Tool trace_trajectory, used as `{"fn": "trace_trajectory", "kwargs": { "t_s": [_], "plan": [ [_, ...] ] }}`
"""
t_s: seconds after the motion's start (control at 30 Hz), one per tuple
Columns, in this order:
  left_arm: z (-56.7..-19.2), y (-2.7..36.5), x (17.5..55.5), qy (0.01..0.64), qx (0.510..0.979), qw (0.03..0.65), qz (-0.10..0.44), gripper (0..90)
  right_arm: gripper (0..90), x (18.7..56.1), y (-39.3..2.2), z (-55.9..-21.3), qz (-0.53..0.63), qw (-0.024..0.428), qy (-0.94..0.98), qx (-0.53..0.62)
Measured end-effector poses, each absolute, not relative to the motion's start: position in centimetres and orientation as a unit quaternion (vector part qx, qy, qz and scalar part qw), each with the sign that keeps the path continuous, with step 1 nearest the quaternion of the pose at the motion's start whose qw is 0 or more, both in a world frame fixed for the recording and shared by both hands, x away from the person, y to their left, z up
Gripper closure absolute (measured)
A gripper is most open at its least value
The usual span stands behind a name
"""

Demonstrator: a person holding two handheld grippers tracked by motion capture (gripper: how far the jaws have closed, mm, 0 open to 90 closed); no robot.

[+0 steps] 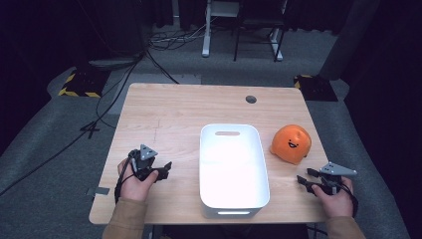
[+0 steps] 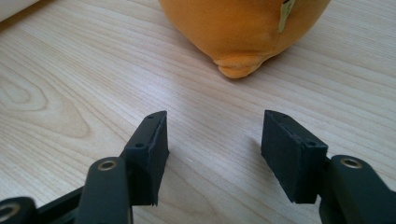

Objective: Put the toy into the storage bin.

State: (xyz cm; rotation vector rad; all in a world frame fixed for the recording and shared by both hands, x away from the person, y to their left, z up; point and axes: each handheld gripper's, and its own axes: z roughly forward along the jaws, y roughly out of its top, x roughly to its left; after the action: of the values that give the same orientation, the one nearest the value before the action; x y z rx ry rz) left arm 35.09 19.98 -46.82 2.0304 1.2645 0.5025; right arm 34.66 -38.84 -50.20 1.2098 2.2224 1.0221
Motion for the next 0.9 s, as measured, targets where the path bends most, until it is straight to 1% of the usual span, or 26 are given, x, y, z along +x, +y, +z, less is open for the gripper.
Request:
{"fn": "trace_trajectory", "kwargs": {
  "t_s": [0.1,0.33,0.37,0.4,0.43,0.47,0.53,0.9],
  "plan": [
    [-47.4,20.3,35.3,0.483,0.789,0.328,0.192,21.6,44.7,34.6,-38.8,-50.2,0.371,0.204,0.797,0.431],
    [-49.3,21.4,35.9,0.5,0.787,0.311,0.186,20.8,45.0,34.6,-38.8,-50.2,0.371,0.205,0.797,0.431],
    [-49.6,21.5,36.0,0.496,0.79,0.313,0.181,20.5,45.0,34.6,-38.8,-50.2,0.371,0.205,0.797,0.431],
    [-49.9,21.6,36.2,0.492,0.792,0.309,0.187,20.2,45.0,34.6,-38.8,-50.2,0.371,0.205,0.797,0.431],
    [-50.3,21.6,36.3,0.491,0.789,0.322,0.179,18.1,45.0,34.6,-38.8,-50.2,0.371,0.205,0.797,0.431],
    [-50.3,21.6,36.4,0.491,0.788,0.323,0.181,15.8,45.0,34.6,-38.7,-50.2,0.371,0.205,0.797,0.431],
    [-50.3,21.6,36.4,0.489,0.791,0.321,0.18,15.0,45.1,34.6,-38.8,-50.2,0.371,0.205,0.797,0.431],
    [-50.2,21.6,36.4,0.492,0.79,0.318,0.181,14.7,45.0,34.6,-38.8,-50.2,0.371,0.205,0.796,0.431]
  ]
}}
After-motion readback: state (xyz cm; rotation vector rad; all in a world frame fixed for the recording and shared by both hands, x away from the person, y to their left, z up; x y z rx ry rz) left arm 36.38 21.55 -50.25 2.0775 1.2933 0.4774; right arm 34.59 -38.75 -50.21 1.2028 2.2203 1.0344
